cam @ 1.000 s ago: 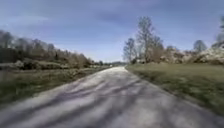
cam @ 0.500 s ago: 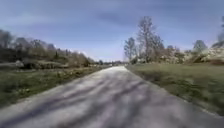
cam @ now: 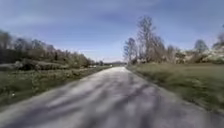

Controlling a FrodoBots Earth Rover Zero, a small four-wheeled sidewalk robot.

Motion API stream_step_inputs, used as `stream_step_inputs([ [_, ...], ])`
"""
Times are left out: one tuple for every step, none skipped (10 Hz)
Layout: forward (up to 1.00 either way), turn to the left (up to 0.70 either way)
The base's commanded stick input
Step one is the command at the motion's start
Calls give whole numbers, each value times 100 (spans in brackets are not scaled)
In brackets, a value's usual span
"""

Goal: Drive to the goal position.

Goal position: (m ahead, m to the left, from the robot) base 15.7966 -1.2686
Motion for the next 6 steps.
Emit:
stream_step_inputs([
  [85,0],
  [85,0],
  [85,0],
  [85,0],
  [85,0],
  [85,0],
])
